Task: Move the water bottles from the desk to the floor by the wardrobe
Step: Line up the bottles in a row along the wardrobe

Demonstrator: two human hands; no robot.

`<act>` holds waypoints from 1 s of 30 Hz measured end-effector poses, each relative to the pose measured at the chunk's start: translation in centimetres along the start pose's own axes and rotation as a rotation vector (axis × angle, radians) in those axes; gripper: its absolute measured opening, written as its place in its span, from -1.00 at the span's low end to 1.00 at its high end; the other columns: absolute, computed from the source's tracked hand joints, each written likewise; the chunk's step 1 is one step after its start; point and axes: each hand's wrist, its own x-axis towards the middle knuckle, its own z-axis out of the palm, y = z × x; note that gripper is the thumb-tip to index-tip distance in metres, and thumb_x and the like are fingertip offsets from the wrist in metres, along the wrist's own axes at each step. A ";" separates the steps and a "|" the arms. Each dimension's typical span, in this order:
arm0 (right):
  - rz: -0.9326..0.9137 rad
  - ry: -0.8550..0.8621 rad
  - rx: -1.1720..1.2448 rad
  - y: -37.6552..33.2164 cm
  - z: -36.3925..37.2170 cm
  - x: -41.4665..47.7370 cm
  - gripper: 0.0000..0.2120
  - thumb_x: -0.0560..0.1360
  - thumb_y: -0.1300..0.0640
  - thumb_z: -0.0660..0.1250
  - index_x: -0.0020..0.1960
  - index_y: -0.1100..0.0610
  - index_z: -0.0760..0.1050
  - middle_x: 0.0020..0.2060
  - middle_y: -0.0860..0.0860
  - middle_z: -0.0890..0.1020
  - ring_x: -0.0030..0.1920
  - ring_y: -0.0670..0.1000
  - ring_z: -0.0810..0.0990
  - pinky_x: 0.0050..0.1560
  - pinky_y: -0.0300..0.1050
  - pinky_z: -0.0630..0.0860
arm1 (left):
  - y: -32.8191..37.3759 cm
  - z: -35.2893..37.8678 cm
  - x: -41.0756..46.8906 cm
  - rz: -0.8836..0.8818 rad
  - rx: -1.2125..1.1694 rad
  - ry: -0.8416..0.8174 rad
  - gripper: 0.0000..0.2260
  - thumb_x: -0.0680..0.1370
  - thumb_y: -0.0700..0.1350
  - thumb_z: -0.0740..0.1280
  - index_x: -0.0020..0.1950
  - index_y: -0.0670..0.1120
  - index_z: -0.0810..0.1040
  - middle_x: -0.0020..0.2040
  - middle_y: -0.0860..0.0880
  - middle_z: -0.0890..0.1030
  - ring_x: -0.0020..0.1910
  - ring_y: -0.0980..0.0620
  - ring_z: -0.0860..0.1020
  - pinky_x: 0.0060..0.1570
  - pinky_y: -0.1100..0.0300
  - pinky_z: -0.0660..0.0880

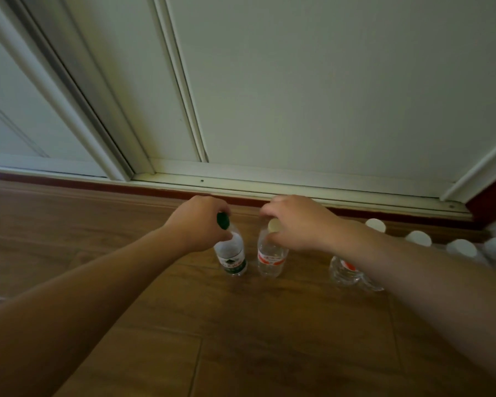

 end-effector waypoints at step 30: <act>0.178 0.027 0.023 6.3 -1.2 -5.9 -0.73 0.47 0.08 0.42 0.16 0.00 0.59 -0.03 -0.06 0.63 -0.06 -0.02 0.58 -0.10 -0.12 0.53 | 10.0 3.8 2.6 0.198 -0.106 -0.006 -0.71 0.47 -0.04 0.53 0.16 -0.01 0.64 -0.01 0.06 0.62 -0.02 0.08 0.57 0.03 0.16 0.56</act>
